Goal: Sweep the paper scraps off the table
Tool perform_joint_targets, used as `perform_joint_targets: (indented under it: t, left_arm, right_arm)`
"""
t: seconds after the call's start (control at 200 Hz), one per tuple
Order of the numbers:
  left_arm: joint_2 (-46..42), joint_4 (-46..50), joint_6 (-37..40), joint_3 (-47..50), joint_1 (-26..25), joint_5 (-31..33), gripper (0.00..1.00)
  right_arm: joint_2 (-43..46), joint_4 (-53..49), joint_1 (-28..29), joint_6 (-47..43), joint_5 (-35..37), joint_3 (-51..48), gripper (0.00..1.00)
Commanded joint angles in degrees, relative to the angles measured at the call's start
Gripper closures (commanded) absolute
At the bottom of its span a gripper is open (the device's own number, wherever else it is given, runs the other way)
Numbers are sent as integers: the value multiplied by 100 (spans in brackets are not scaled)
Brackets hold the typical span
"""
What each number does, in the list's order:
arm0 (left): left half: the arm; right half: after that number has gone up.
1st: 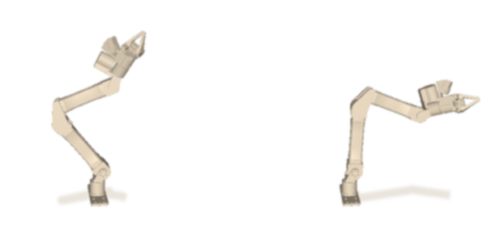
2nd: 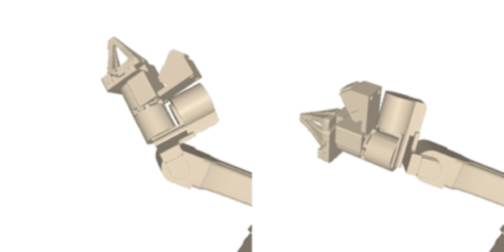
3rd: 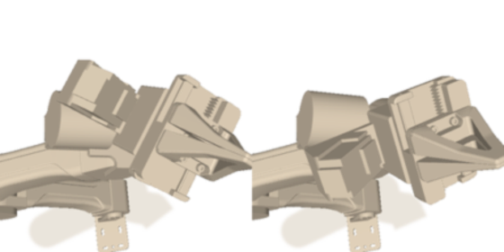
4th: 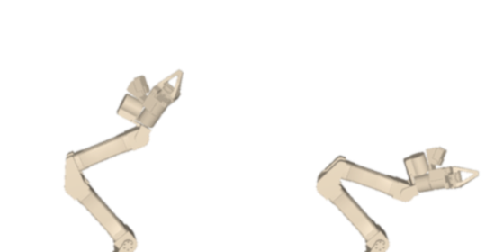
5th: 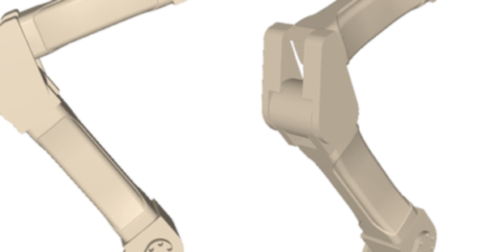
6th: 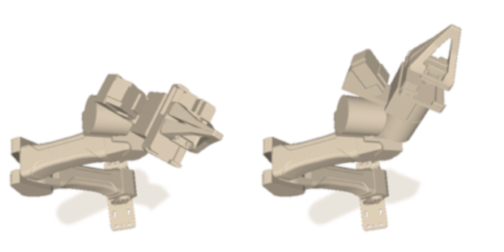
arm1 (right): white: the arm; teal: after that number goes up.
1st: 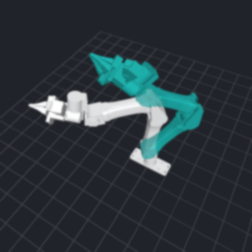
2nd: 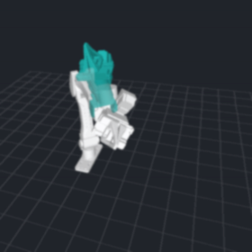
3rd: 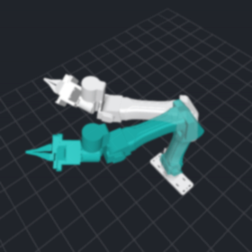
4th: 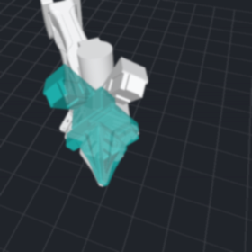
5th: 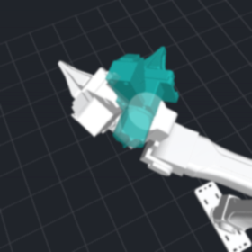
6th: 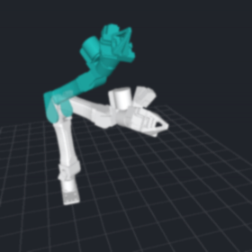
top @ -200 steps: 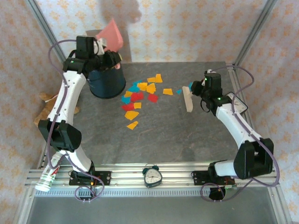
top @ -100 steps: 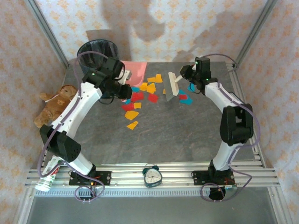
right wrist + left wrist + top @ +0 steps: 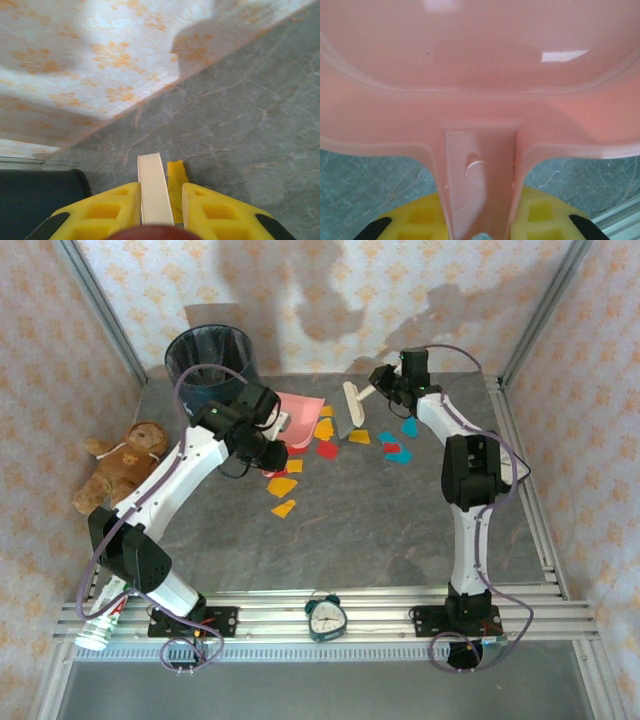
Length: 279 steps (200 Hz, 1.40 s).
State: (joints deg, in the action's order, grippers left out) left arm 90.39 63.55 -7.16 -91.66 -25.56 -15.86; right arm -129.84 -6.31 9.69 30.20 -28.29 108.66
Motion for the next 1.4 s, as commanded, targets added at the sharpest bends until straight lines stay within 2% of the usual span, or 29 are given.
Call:
perform_joint_targets:
  t: [0.0,0.165,0.37,0.636,0.751,0.941,1.026,1.176,1.391]
  left_arm:
    - [56,170,203,-81,-165,158,100]
    - [101,168,215,2,-255,125,100]
    - [235,274,316,-48,-464,126,100]
    - [593,419,504,-195,-643,127,100]
    - [783,447,656,-255,-665,141,100]
    - [1304,697,989,-612,-712,213,100]
    - [1550,798,1147,-761,-756,269,100]
    - [1868,1031,1401,-1072,-819,338,100]
    - [2454,1316,1833,-1401,-915,335,100]
  right_arm:
    - [28,-598,-15,-142,416,213,100]
    - [409,-1015,-21,-369,1199,-337,100]
    - [1438,-936,-16,-345,2119,-1739,100]
    - [2690,-834,40,-194,2848,-3064,100]
    - [3081,-916,68,-223,2883,-3292,100]
    - [3835,-239,65,-691,1928,-3616,100]
    - [4123,-143,68,-971,1842,-3635,100]
    - [4309,-384,43,-1571,2588,-3479,100]
    - [3936,-358,-11,-2944,3558,-3127,100]
